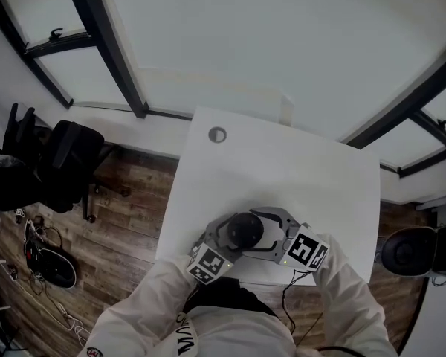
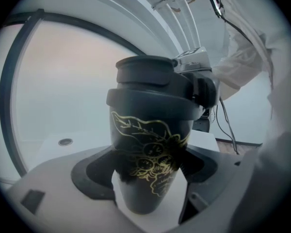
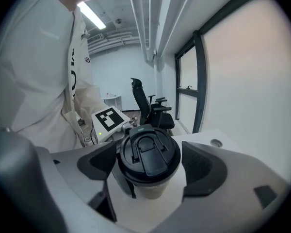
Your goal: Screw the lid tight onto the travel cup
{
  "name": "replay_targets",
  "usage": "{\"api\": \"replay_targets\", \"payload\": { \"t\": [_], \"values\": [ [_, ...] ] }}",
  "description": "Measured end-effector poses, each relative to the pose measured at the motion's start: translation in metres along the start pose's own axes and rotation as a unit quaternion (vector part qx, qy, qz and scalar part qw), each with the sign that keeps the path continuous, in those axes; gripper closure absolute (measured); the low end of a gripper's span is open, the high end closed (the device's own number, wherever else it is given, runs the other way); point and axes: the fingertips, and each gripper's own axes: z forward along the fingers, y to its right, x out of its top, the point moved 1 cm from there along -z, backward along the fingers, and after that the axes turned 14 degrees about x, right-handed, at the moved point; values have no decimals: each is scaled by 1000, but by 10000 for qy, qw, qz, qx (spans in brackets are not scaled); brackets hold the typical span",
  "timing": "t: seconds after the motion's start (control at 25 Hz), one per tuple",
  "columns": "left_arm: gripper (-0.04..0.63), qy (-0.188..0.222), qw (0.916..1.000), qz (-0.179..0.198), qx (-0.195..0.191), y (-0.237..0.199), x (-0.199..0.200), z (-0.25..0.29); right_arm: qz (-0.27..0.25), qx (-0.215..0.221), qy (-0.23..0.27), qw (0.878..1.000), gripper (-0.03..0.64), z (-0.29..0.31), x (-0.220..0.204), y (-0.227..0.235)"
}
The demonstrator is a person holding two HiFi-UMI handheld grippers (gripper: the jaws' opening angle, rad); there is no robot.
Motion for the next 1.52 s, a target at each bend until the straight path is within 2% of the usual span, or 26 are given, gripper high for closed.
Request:
{"api": "replay_targets", "payload": {
  "t": [0.2,0.36,0.48,0.64,0.76,0.84,1.0,1.16,1.24,1.32,1.4,1.52],
  "values": [
    [187,104,9995,33,-303,0,1,3,-249,-117,173,9995,207,2,-8,3],
    [187,119,9993,54,-363,2,0,7,-260,-240,398,9986,207,-3,-11,6],
    [187,142,9995,41,-264,3,0,8,-75,-528,711,9960,207,-5,-13,6],
    [187,144,9998,49,-136,4,-2,7,135,-999,769,9919,207,-6,-15,5],
    [187,143,9999,41,-73,5,0,9,268,-1081,737,9910,207,-8,-16,6],
    [187,192,9998,-32,88,4,1,10,434,-1181,892,9880,207,-8,-15,9],
    [187,307,9972,-159,656,5,0,8,806,-1902,1096,9723,207,-10,-17,5],
    [187,369,9918,-188,1208,10,1,5,1306,-3046,1577,9302,207,-15,-19,-1],
    [187,384,9909,-169,1278,12,1,4,1387,-3332,1774,9156,207,-17,-18,-4],
    [187,375,9920,-179,1192,11,0,4,1326,-3340,1903,9136,207,-16,-14,-5],
    [187,335,9936,-300,1038,6,-1,2,1160,-3201,2067,9173,207,-19,-7,-6],
    [187,298,9969,-338,651,4,-1,0,868,-2749,2194,9321,207,-28,1,-8]
  ]
}}
